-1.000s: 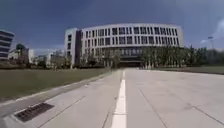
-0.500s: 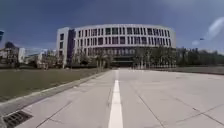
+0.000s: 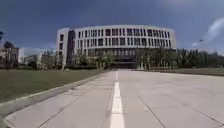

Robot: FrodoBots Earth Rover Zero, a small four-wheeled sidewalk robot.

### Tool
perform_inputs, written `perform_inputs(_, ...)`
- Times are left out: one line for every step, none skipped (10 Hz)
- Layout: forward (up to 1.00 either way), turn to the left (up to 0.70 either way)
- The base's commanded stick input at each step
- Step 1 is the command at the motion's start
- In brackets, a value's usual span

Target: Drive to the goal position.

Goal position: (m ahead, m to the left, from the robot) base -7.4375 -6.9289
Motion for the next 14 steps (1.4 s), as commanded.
perform_inputs(0.7, -0.24)
perform_inputs(0.7, -0.01)
perform_inputs(0.7, -0.01)
perform_inputs(0.7, -0.01)
perform_inputs(0.7, -0.01)
perform_inputs(0.7, -0.01)
perform_inputs(0.7, -0.01)
perform_inputs(0.7, -0.01)
perform_inputs(0.7, -0.01)
perform_inputs(0.7, -0.01)
perform_inputs(0.7, -0.01)
perform_inputs(0.7, -0.01)
perform_inputs(0.7, -0.01)
perform_inputs(0.7, -0.01)
